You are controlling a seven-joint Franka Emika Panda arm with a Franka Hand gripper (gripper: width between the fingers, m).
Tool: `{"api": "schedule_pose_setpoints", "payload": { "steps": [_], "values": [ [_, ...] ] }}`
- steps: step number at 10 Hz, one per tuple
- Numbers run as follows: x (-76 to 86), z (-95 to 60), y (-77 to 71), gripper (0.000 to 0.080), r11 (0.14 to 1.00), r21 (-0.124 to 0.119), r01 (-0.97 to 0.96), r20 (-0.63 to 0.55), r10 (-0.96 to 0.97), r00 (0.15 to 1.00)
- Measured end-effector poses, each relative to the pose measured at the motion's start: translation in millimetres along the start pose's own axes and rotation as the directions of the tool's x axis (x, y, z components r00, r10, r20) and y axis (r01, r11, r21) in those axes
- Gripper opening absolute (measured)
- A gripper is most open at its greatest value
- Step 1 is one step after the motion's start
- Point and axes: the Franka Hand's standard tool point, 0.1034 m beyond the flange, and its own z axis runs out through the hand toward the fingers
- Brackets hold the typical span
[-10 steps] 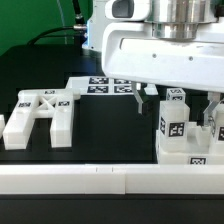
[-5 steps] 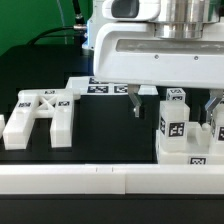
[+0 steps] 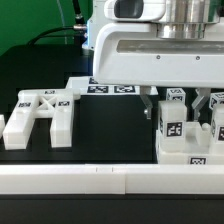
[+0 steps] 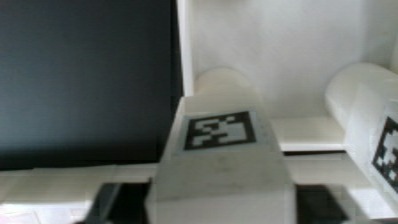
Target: Assemble chair
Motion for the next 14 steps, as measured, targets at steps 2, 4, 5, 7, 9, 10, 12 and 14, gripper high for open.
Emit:
{"api": "schedule_pose_setpoints", "payload": {
  "steps": [2, 4, 5, 7, 9, 10, 12, 14],
  "values": [
    [-0.1, 0.1, 0.1, 0.0289, 0.999, 0.000, -0.033, 0.000, 0.033, 0.999],
    [-0.2, 0.2, -0.2, 0.0289, 0.994, 0.003, -0.107, 0.001, 0.107, 0.994],
    [-0.2, 0.3, 0.3, 0.0289, 0.981, 0.004, -0.192, 0.002, 0.192, 0.981],
    [-1.4, 1.6, 2.7, 0.0291, 0.906, 0.009, -0.423, 0.007, 0.423, 0.906],
    [-2.6, 2.1, -1.8, 0.0291, 0.812, 0.008, -0.584, 0.010, 0.584, 0.812],
    [-2.8, 2.2, -1.7, 0.0291, 0.724, 0.004, -0.689, 0.009, 0.689, 0.724],
    [-2.9, 2.4, -1.7, 0.0291, 0.577, -0.004, -0.816, 0.009, 0.816, 0.577],
    [-2.7, 2.5, -1.2, 0.0291, 0.438, -0.007, -0.899, 0.006, 0.899, 0.438]
  ]
}}
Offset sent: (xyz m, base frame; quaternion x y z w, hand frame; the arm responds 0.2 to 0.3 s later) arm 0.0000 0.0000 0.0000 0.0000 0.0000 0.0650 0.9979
